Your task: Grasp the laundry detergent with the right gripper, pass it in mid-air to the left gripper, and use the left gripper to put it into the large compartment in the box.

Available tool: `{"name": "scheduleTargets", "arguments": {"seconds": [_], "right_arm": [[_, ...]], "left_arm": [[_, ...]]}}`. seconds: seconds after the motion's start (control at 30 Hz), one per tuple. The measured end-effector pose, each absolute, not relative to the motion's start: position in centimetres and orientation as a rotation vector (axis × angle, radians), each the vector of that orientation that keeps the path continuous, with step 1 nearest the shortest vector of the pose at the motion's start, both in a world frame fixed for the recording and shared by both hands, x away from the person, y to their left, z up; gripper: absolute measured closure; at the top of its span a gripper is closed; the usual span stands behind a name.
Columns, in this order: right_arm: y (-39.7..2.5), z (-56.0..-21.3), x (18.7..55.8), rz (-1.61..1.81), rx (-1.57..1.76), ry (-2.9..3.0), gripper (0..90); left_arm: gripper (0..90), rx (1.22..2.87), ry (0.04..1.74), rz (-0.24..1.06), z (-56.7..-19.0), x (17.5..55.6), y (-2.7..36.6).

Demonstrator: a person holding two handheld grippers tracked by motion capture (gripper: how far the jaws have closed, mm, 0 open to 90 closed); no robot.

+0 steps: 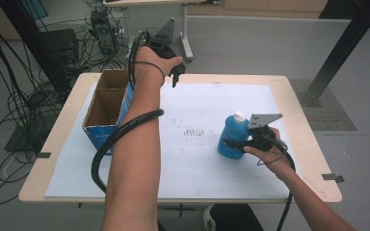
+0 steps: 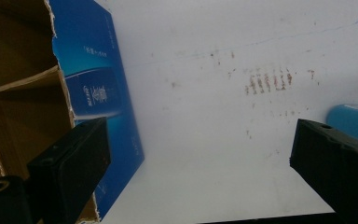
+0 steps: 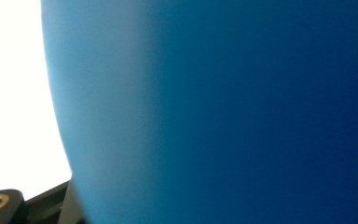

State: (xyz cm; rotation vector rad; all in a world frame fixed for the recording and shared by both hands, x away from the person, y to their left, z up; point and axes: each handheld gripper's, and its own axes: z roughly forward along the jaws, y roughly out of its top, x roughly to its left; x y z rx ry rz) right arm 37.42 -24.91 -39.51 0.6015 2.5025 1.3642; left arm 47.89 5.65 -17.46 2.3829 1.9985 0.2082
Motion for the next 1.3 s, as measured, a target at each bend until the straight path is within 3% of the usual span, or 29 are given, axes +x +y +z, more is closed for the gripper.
{"name": "scheduleTargets", "arguments": {"seconds": [1.3], "right_arm": [[-24.97,-39.54,37.36,1.367,0.603,2.497,43.9]], "left_arm": [[5.7,2.389,1.997,0.214,-17.39,47.95,5.45]]}}
